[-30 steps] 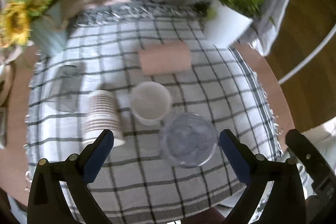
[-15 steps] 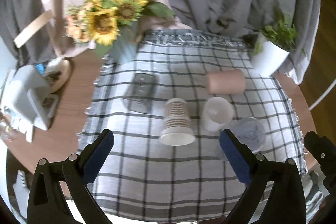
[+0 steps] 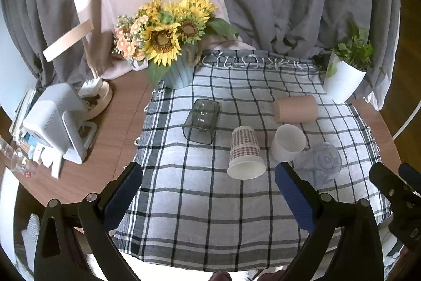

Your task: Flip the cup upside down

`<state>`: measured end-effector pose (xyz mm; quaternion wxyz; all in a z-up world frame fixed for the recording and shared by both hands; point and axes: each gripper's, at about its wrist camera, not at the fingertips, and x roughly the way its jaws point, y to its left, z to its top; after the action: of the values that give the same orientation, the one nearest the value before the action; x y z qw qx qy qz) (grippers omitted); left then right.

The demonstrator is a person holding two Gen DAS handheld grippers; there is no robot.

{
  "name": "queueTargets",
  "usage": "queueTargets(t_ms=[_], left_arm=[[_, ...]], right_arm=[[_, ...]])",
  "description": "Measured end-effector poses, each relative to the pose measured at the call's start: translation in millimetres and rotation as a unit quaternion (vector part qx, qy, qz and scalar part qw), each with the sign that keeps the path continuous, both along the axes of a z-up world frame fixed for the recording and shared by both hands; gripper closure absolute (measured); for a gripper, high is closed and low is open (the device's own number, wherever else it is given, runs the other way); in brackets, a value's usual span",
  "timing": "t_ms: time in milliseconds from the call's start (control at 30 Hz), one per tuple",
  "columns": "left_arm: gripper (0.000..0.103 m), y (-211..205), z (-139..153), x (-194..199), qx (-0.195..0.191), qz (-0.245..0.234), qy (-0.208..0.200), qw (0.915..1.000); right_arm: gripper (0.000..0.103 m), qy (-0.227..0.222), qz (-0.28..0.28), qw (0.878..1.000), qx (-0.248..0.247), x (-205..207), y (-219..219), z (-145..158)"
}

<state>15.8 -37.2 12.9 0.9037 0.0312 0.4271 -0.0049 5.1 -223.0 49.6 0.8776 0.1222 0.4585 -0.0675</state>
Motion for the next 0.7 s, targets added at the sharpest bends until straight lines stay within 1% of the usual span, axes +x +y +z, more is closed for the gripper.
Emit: queueTargets(t_ms=[233, 700], left_arm=[[0.000, 2.3, 6.1, -2.0, -0.004, -0.006, -0.007, 0.9999], [0.000, 3.0, 7.9, -1.5, -0.006, -0.005, -0.006, 0.9999]], right_arm=[[0.014, -0.003, 0.008, 1.000, -0.007, -0.2, 9.4, 4.3], [0.013, -0.001, 0.007, 1.000, -0.011, -1.1, 9.7, 4.3]])
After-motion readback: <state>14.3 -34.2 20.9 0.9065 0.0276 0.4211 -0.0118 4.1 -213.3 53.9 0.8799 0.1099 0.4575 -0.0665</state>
